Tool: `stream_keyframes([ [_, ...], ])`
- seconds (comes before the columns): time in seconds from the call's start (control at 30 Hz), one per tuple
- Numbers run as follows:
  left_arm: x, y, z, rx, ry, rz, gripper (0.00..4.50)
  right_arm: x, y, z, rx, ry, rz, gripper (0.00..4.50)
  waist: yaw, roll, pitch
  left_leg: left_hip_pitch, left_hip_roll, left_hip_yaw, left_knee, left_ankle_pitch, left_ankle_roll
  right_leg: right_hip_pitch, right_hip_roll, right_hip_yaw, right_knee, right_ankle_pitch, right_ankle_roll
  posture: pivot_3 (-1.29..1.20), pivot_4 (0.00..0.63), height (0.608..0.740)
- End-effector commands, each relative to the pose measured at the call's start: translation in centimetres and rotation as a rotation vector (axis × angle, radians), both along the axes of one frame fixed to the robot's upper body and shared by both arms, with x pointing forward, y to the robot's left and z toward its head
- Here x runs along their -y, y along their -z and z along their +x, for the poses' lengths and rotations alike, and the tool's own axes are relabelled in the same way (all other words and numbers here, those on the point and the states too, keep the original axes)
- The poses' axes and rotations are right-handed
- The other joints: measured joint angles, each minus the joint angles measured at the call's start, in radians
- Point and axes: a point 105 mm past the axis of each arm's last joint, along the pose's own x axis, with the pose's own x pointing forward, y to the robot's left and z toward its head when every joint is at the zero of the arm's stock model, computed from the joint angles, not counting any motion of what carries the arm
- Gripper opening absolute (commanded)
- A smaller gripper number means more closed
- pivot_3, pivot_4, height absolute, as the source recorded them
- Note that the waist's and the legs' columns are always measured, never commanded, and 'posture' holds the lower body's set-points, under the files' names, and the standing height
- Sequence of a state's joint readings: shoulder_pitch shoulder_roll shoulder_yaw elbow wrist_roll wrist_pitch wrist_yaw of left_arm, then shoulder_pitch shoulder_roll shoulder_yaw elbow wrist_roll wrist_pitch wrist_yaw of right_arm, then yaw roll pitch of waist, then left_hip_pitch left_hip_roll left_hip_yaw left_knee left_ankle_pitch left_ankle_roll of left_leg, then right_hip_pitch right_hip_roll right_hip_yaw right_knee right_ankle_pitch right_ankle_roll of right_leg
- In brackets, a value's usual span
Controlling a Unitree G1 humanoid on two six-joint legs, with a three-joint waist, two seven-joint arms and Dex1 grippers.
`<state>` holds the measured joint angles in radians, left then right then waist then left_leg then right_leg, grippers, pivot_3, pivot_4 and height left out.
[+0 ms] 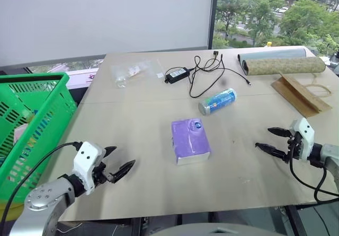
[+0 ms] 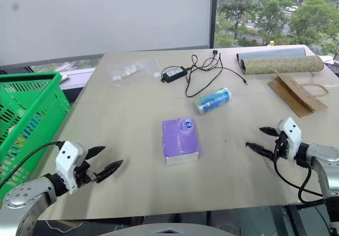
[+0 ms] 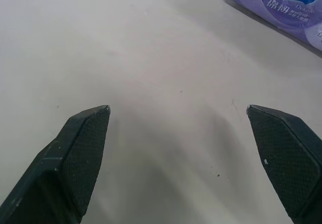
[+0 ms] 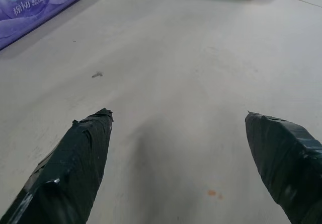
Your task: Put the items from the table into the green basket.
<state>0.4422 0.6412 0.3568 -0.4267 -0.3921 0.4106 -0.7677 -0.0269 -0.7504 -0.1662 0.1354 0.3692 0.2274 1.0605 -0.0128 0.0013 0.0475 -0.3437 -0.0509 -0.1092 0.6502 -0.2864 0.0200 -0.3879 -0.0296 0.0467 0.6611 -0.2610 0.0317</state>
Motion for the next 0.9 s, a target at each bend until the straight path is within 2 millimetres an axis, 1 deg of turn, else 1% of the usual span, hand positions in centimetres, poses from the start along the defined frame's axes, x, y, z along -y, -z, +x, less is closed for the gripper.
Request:
stream_keyframes([
  [0.03,1.4,-1.5,0.4,0.071,0.034,-0.046,4.5,0.6,-2.0,0.1,0.088,-0.012,0.014,4.47,0.0,0.0,0.0,0.0,0.0,0.0,0.0,0.0,0.0,0.0,0.0,0.0,0.0,0.0,0.0,-0.05,0.0,0.74],
  [0.07,2.2,-1.9,0.5,0.083,0.039,-0.09,4.5,1.0,-2.2,-0.1,0.111,-0.01,0.025,4.47,0.0,0.001,-0.003,0.0,0.0,0.0,0.0,0.0,0.0,0.0,0.0,0.0,0.0,0.0,0.0,-0.05,0.0,0.74],
  [0.13,2.9,-2.3,0.3,0.092,0.048,-0.121,4.5,1.4,-2.3,-0.5,0.133,-0.019,0.038,4.47,0.004,0.002,-0.005,-0.001,0.0,0.0,0.001,-0.001,0.001,0.0,-0.001,0.0,-0.001,0.0,0.0,-0.05,0.0,0.74],
  [0.23,3.1,-2.2,0.0,0.077,0.05,-0.119,4.5,1.5,-1.9,-0.6,0.137,-0.035,0.027,4.47,0.0,0.002,-0.006,-0.001,0.0,0.0,0.001,-0.001,0.001,0.0,-0.001,0.0,-0.001,0.0,0.0,-0.05,0.0,0.74],
  [0.43,3.7,-2.5,-0.6,0.068,0.06,-0.129,4.5,1.7,-2.1,-0.6,0.156,-0.037,0.028,4.47,-0.002,0.003,-0.007,0.001,0.0,0.002,0.001,-0.001,0.001,0.001,0.0,0.002,0.0,0.0,0.0,-0.05,0.0,0.74],
  [0.53,4.1,-3.0,-0.2,0.073,0.053,-0.16,4.5,1.5,-2.1,-0.8,0.158,-0.054,0.026,4.47,-0.001,0.003,-0.007,0.001,0.0,0.002,0.001,-0.001,0.001,0.001,0.0,0.002,0.0,0.0,0.0,-0.06,0.0,0.74],
  [0.63,5.6,-3.7,0.6,0.078,0.059,-0.227,4.5,0.4,-2.5,-1.5,0.145,-0.117,0.025,4.47,0.003,0.003,-0.008,0.0,0.0,0.001,0.002,-0.001,0.001,0.001,0.0,0.001,0.0,0.0,0.0,-0.07,0.0,0.74],
  [0.73,7.2,-4.5,2.0,0.072,0.047,-0.31,4.5,-1.5,-3.5,-2.6,0.132,-0.206,0.044,4.47,0.001,0.003,-0.008,0.0,0.0,0.0,0.002,-0.001,0.001,0.001,0.0,0.0,0.0,0.0,0.001,-0.09,0.0,0.74],
  [0.83,9.6,-4.4,3.1,0.017,0.083,-0.367,4.5,-3.6,-5.0,-3.4,0.15,-0.277,0.07,4.47,-0.006,0.005,-0.01,0.0,0.0,0.0,0.003,-0.001,0.001,0.001,0.0,0.0,0.0,0.0,0.001,-0.12,0.0,0.74],
  [0.9,11.0,-3.8,4.1,-0.053,0.078,-0.394,4.5,-4.9,-6.0,-3.8,0.167,-0.327,0.064,4.47,-0.011,0.005,-0.01,0.0,0.0,0.001,0.003,-0.001,0.001,0.002,0.001,0.001,0.0,0.0,0.001,-0.13,0.0,0.74],
])
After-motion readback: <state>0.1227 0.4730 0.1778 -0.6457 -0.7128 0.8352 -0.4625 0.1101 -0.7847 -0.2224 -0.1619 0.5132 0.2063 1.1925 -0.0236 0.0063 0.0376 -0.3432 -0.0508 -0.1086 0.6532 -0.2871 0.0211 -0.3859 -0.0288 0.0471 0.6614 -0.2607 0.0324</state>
